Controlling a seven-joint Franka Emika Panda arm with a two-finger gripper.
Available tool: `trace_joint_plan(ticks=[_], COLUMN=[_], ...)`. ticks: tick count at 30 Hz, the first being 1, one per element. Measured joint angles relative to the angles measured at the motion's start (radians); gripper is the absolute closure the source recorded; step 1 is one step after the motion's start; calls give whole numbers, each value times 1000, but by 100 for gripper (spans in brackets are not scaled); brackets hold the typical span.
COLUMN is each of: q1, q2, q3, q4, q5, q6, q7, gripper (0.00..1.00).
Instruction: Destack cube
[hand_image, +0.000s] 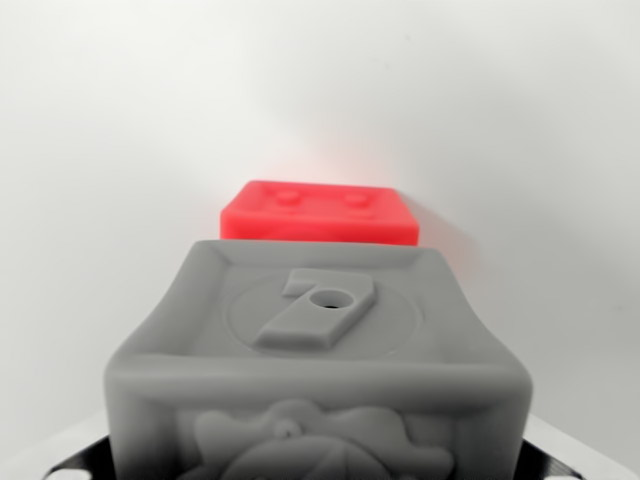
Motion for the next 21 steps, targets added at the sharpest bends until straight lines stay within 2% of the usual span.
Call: trace_joint_plan(ticks=[18, 21], q1=[0, 4], q2=[-115, -118], q3=[0, 0], q4=[-4, -4], q5=[0, 0], q6=[-105, -108], q7=[0, 14], gripper=[100, 100])
